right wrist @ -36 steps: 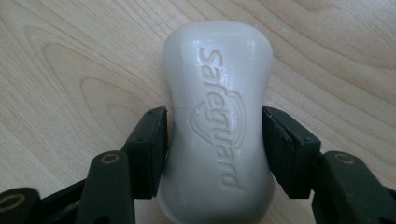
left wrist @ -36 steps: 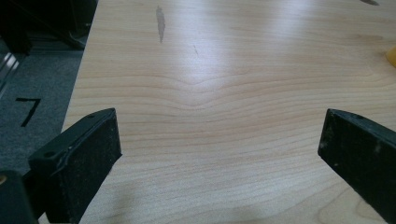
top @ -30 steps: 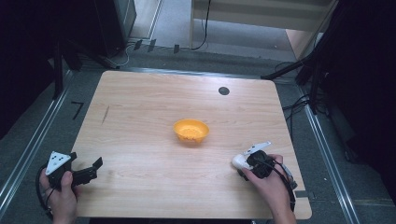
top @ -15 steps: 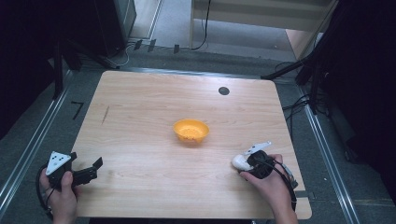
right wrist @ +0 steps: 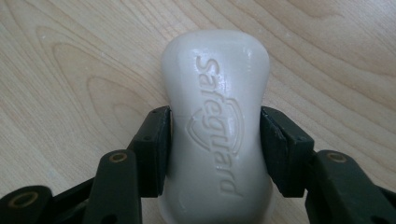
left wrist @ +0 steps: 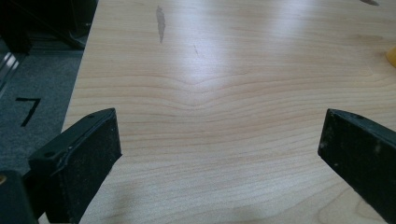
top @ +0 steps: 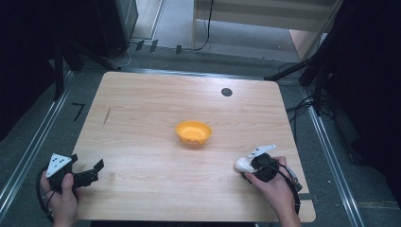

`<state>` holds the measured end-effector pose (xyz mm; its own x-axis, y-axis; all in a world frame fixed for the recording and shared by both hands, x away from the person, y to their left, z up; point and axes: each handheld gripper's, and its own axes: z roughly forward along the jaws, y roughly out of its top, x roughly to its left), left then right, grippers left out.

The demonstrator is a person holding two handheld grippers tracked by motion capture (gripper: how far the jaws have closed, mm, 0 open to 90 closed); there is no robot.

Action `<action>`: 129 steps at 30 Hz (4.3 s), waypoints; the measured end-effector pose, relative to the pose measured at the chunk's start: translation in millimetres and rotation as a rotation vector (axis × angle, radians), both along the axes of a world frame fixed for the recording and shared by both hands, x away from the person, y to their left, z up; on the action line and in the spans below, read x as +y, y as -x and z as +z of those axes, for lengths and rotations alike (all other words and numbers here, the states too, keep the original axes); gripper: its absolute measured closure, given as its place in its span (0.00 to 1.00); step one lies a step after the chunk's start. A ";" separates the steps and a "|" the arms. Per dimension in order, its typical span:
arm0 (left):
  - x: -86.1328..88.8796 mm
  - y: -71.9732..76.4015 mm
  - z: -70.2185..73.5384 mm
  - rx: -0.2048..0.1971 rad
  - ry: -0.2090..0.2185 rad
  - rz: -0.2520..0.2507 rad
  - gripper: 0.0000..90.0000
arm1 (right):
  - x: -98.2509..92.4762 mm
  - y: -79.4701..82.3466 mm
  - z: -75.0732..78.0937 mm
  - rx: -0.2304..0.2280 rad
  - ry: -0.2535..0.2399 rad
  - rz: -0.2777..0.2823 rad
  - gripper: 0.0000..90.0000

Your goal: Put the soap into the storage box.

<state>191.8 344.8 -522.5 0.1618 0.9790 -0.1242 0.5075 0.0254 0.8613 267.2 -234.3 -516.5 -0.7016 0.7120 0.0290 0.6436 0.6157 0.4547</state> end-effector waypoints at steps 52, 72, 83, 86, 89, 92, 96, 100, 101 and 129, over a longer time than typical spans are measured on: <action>0.8 -0.4 0.1 0.007 0.008 0.000 0.00 | 35.0 -14.5 37.2 -0.035 0.054 0.205 0.56; 1.4 -0.6 0.1 0.004 0.012 0.000 0.00 | 58.5 -31.3 49.8 -0.068 0.066 0.318 0.56; 1.4 -0.7 0.0 0.003 0.013 0.000 0.00 | 73.0 -44.1 54.5 -0.070 0.069 0.377 0.56; 1.5 -0.6 0.1 0.005 0.014 0.001 0.00 | 77.1 -46.6 55.9 -0.069 0.067 0.388 0.56; 1.5 -0.5 0.1 0.004 0.014 0.004 0.00 | 80.6 -49.6 58.0 -0.068 0.070 0.406 0.56; 1.5 -0.6 0.1 0.005 0.014 0.004 0.00 | 83.5 -51.9 60.9 -0.077 0.068 0.404 0.56; 1.6 -0.7 0.0 0.005 0.014 0.006 0.00 | 86.9 -55.5 63.3 -0.082 0.062 0.412 0.56; 1.7 -0.7 0.0 0.005 0.015 0.006 0.00 | 91.0 -58.1 65.3 -0.080 0.059 0.418 0.56; 1.7 -0.7 0.0 0.005 0.014 0.005 0.00 | 91.7 -58.9 66.0 -0.086 0.058 0.420 0.56; 1.5 -1.4 0.0 0.012 0.011 0.001 0.00 | 117.5 -78.1 81.6 -0.118 0.053 0.461 0.56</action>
<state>193.1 346.3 -522.6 0.1590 0.9777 -0.1371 0.5177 0.0357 0.8548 345.2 -116.9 -434.9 -0.9411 0.3236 -0.0983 0.2431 0.8494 0.4684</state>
